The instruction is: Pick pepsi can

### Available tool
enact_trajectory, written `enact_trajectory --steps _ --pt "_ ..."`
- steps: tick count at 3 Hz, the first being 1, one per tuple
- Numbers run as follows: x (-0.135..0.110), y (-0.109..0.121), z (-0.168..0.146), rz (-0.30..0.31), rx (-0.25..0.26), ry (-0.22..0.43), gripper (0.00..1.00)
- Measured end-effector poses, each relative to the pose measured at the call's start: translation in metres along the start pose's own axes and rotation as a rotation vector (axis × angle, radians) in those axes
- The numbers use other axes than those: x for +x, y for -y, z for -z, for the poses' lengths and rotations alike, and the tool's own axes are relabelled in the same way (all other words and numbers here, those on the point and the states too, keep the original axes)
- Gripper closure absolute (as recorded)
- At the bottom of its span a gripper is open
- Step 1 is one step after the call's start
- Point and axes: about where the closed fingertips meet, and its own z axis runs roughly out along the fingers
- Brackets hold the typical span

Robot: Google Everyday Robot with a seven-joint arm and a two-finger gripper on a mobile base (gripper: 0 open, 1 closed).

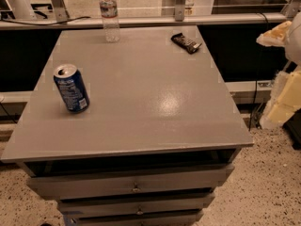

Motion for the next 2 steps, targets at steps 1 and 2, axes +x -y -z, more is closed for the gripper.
enact_trajectory --steps 1,2 --pt "0.000 0.000 0.000 0.000 0.000 0.000 0.00" --pt "-0.007 -0.004 -0.017 -0.032 -0.004 0.091 0.00"
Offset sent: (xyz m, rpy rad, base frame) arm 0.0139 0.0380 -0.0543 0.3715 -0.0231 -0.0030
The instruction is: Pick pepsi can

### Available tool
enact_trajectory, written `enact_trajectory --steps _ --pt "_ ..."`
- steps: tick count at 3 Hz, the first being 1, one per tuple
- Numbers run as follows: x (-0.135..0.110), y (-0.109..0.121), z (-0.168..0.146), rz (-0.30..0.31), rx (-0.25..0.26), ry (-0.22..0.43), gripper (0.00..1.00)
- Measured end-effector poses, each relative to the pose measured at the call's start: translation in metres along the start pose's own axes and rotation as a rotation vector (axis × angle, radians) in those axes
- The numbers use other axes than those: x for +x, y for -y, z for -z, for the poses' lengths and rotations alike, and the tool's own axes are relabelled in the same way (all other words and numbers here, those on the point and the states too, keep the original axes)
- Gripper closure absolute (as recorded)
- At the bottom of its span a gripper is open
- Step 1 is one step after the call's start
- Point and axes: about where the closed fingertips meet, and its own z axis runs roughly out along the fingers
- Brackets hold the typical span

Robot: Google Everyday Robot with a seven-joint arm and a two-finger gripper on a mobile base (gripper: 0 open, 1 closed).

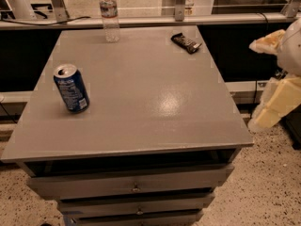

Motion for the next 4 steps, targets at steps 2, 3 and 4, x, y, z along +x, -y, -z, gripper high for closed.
enact_trajectory --steps 2,3,4 --pt "-0.021 -0.013 -0.093 -0.116 -0.050 0.362 0.00" --pt "-0.068 -0.023 -0.132 -0.158 -0.099 0.579 0.00" --pt "-0.138 -0.028 -0.153 -0.182 -0.146 0.791 0.00"
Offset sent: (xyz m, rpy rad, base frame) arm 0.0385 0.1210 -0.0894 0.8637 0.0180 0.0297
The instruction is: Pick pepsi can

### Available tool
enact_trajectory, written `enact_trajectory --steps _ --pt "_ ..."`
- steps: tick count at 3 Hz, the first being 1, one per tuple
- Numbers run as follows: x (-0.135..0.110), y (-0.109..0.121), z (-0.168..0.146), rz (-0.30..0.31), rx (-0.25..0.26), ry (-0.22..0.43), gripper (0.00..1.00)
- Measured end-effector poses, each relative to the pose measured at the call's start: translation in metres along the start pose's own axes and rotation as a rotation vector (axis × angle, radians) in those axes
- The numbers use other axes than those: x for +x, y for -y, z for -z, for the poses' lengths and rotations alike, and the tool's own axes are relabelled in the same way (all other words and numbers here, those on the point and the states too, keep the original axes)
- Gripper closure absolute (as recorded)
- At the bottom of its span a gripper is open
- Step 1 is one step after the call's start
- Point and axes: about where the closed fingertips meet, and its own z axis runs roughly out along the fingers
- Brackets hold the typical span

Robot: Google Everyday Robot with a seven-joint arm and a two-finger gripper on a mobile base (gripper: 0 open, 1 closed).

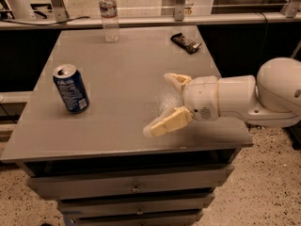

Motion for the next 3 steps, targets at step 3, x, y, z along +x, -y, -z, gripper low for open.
enact_trajectory --steps 3 --pt "-0.041 -0.006 -0.034 0.025 -0.067 0.103 0.00"
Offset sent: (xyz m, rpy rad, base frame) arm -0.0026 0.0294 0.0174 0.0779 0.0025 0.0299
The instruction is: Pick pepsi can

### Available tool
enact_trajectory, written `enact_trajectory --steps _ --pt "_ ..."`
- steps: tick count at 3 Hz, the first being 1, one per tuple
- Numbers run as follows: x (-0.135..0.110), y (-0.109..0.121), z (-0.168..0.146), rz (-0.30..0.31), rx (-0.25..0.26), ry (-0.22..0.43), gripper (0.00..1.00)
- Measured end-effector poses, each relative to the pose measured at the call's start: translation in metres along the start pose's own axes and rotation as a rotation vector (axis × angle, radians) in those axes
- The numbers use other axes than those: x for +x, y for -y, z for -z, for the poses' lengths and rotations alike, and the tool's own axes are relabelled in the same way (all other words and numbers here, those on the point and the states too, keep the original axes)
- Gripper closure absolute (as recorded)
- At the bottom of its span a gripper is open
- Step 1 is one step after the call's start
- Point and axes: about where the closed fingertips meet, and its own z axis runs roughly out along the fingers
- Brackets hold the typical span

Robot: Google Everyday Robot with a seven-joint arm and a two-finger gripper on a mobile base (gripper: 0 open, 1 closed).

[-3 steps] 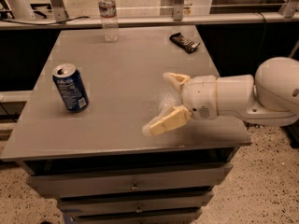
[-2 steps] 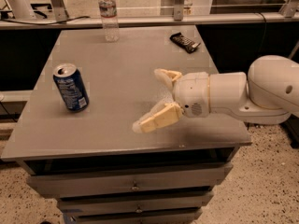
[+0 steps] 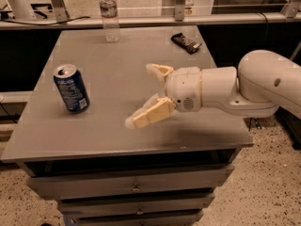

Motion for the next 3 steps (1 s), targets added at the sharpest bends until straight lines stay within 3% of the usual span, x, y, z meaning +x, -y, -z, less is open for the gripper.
enact_trajectory --steps 3 --pt "-0.024 0.000 -0.130 0.054 -0.107 0.117 0.00"
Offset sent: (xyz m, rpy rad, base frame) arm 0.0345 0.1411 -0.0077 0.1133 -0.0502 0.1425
